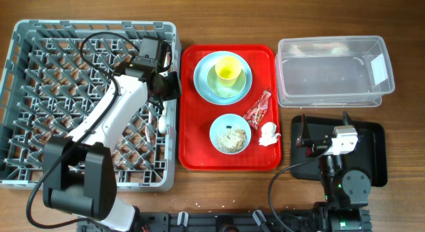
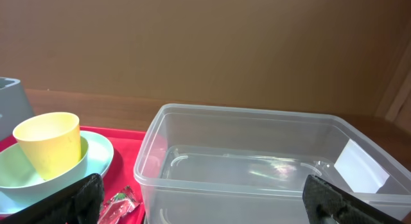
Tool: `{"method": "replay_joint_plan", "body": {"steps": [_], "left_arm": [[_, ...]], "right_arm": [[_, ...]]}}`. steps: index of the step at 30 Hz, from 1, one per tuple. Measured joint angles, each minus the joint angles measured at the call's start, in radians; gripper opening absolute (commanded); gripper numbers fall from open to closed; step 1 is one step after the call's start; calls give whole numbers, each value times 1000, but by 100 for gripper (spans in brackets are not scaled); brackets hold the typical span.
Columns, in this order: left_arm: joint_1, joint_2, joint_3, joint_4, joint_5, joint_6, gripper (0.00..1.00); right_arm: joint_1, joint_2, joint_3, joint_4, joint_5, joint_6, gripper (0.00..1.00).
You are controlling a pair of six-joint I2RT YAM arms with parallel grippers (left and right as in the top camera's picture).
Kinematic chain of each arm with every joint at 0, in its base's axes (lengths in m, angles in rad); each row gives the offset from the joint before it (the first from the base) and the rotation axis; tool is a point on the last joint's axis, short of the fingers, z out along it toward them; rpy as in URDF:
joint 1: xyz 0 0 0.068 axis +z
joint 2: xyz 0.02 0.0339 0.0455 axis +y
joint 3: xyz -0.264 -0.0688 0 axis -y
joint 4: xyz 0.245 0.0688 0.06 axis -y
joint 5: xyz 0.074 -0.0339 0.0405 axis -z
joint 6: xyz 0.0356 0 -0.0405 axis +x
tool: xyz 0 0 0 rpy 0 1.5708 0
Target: Sort waste into correct bins and load items into the dishwasher rack
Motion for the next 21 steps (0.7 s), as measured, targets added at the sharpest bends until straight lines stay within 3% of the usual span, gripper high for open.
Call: {"method": "replay_joint_plan", "body": {"steps": [5,10,15,20,21], "left_arm": [[0,0,0,6,-3,-9,18],[0,0,0,11,-2,-33,43],[0,-33,60,-72,-4,-24,48],[-24,-212,136,-135,-10,-50,49],[-34,-244,142,-157,-10,-54,53]], "right_arm": [[0,0,0,0,0,0,100],[0,0,0,0,0,0,100],[0,0,0,0,0,0,100],[0,0,0,0,0,0,100],[0,0,0,0,0,0,100]]}}
